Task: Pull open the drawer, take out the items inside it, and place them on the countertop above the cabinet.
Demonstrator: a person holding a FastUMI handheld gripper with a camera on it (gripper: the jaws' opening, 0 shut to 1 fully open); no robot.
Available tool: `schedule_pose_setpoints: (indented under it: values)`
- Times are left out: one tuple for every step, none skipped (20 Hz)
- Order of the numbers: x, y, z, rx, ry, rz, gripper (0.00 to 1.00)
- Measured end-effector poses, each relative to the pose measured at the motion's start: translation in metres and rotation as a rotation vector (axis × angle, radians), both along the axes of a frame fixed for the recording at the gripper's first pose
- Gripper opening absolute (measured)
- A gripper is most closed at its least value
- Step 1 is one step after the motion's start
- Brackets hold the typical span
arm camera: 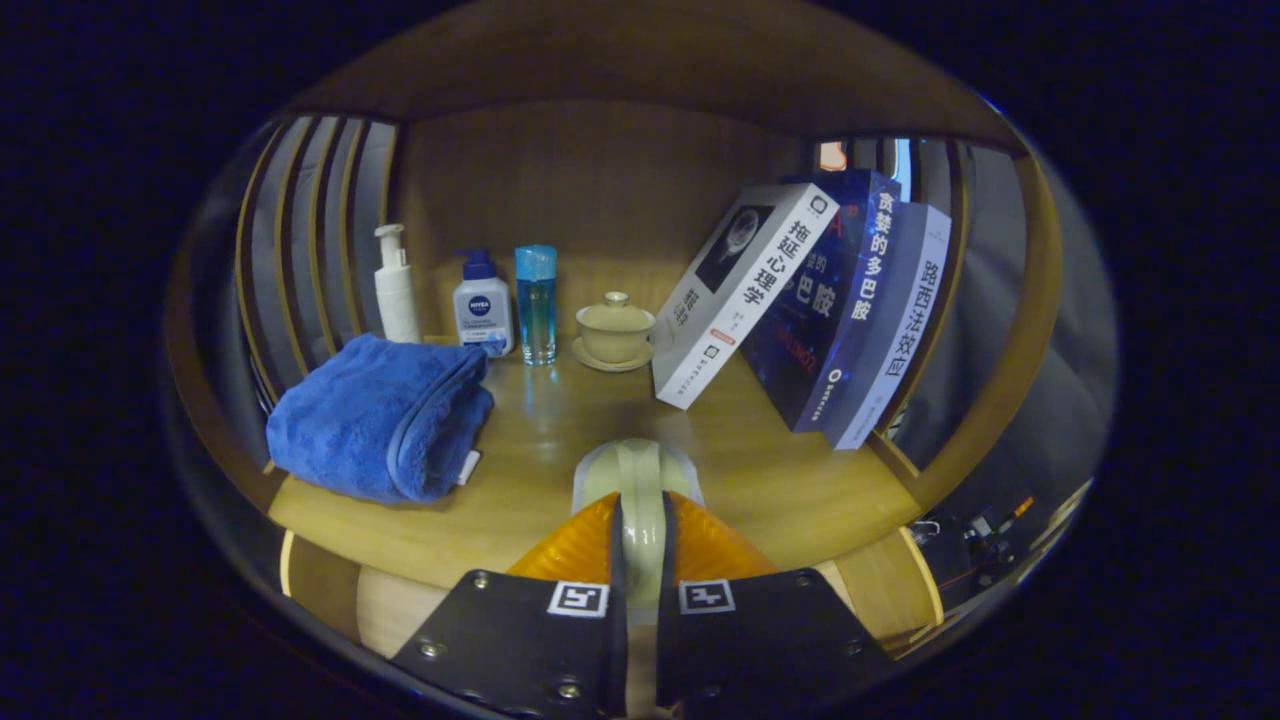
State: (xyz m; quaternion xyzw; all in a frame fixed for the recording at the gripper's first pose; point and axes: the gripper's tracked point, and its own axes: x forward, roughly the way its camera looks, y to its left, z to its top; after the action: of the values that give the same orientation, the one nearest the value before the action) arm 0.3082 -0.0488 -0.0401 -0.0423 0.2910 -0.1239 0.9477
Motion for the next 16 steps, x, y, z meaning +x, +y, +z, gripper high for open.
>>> schedule_pose_setpoints:
  values:
    - [0.003, -0.002, 0.000, 0.008, 0.000, 0.003, 0.12]
    - [0.007, -0.004, -0.001, 0.015, -0.005, 0.002, 0.12]
    - [0.010, -0.006, -0.004, 0.020, 0.005, 0.001, 0.12]
    - [0.013, -0.007, -0.003, 0.024, -0.004, -0.001, 0.15]
    - [0.016, -0.009, -0.003, 0.025, -0.010, -0.004, 0.15]
    - [0.016, -0.010, -0.004, 0.025, -0.014, -0.006, 0.17]
    - [0.018, -0.010, -0.003, 0.026, -0.021, -0.004, 0.19]
    - [0.017, -0.010, -0.004, 0.026, -0.022, -0.004, 0.20]
    - [0.017, -0.010, -0.004, 0.021, -0.020, -0.001, 0.23]
    - [0.017, -0.010, -0.006, 0.017, -0.017, 0.004, 0.36]
    - [0.017, -0.009, -0.004, 0.012, -0.023, 0.009, 0.48]
    - [0.017, -0.009, -0.002, 0.014, -0.032, 0.014, 0.59]
    - [0.016, -0.007, 0.003, 0.019, -0.051, 0.019, 0.68]
    - [0.015, -0.005, 0.008, 0.028, -0.069, 0.023, 0.76]
    - [0.014, -0.003, 0.014, 0.035, -0.089, 0.028, 0.76]
    - [0.013, -0.002, 0.020, 0.043, -0.114, 0.032, 0.80]
